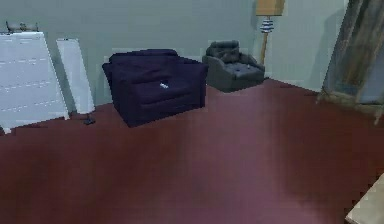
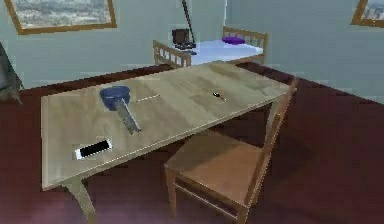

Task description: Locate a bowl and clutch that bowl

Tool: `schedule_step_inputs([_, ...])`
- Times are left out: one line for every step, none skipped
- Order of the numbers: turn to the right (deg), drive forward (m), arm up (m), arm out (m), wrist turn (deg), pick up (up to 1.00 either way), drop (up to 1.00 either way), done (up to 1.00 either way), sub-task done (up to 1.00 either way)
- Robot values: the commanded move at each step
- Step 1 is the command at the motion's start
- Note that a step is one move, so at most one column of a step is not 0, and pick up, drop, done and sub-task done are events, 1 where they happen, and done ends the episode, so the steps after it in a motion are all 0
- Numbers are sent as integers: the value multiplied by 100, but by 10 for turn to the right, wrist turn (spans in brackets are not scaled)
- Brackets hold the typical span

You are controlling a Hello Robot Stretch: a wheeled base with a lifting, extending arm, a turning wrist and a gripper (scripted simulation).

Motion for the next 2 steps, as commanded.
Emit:
schedule_step_inputs([-180, 0, 0, 0, 0, 0, 0, 0, 0])
schedule_step_inputs([450, 0, 0, 0, 0, 0, 0, 0, 0])
